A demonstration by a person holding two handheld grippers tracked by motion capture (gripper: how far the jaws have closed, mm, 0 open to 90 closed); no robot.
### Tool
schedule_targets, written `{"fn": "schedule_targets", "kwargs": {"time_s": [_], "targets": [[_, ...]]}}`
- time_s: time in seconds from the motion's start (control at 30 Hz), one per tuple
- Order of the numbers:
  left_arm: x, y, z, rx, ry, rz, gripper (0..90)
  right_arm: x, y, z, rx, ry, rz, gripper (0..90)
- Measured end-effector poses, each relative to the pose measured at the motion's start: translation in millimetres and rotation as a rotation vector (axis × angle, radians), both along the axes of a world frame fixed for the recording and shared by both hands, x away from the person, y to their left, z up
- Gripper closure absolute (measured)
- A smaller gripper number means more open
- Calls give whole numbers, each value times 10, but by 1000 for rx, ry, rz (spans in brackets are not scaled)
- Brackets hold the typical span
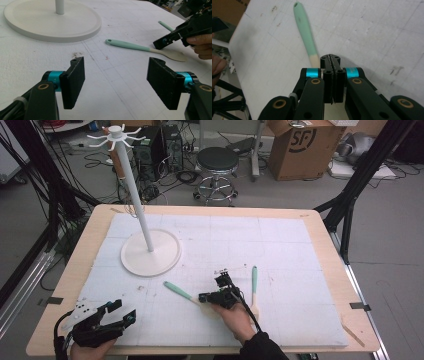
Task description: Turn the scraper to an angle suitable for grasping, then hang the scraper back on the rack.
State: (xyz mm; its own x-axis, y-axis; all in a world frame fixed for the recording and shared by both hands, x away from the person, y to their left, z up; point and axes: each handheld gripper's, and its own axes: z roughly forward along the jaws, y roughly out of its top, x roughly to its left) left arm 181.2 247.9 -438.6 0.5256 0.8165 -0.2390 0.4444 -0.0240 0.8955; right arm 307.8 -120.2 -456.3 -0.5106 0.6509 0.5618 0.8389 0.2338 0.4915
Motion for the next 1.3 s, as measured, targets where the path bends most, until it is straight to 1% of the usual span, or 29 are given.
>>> {"fn": "schedule_targets", "kwargs": {"time_s": [0.03,0.07,0.17,0.2,0.27,0.3,0.33,0.4,0.43,0.53,0.57,0.67,0.83,0.93,1.03,1.07,1.2,1.3], "targets": [[-1,-2,0,0,-1,1,313,-3,3,-3,0,-8,1,896],[-1,-4,0,-1,-1,1,313,-10,5,3,-1,-1,1,896],[-3,-7,1,0,1,1,313,-27,25,3,-2,-2,9,896],[-3,-7,1,0,0,1,313,-27,27,1,-4,-10,16,896],[-6,-7,2,-1,-1,2,313,-24,24,3,0,-3,14,895],[-8,-6,3,-3,-1,3,313,-24,22,3,2,-9,15,891],[-8,-5,3,-3,-1,3,313,-22,16,11,1,-26,15,867],[-8,-2,2,-3,0,2,313,-19,-7,51,25,-45,-4,733],[-6,-3,1,-3,0,3,313,-10,-26,72,35,-57,-4,716],[-3,-5,-1,0,0,2,313,-7,-84,135,63,-79,-16,706],[-2,-5,-2,-1,1,2,313,-7,-99,147,69,-77,-18,699],[-2,-7,-3,-1,2,2,313,-15,-121,161,66,-77,-14,679],[-4,-11,-4,7,4,1,313,-39,-105,173,75,-92,5,658],[-8,-11,-3,6,3,2,313,-58,-72,169,67,-90,21,643],[-12,-9,-3,3,4,6,313,-67,-26,161,68,-91,32,633],[-14,-8,-2,6,5,5,313,-69,-6,157,67,-94,43,629],[-11,-11,-3,7,5,4,313,-69,91,124,29,-98,71,609],[-12,-11,-2,4,5,5,313,-62,148,97,18,-101,83,612]]}}
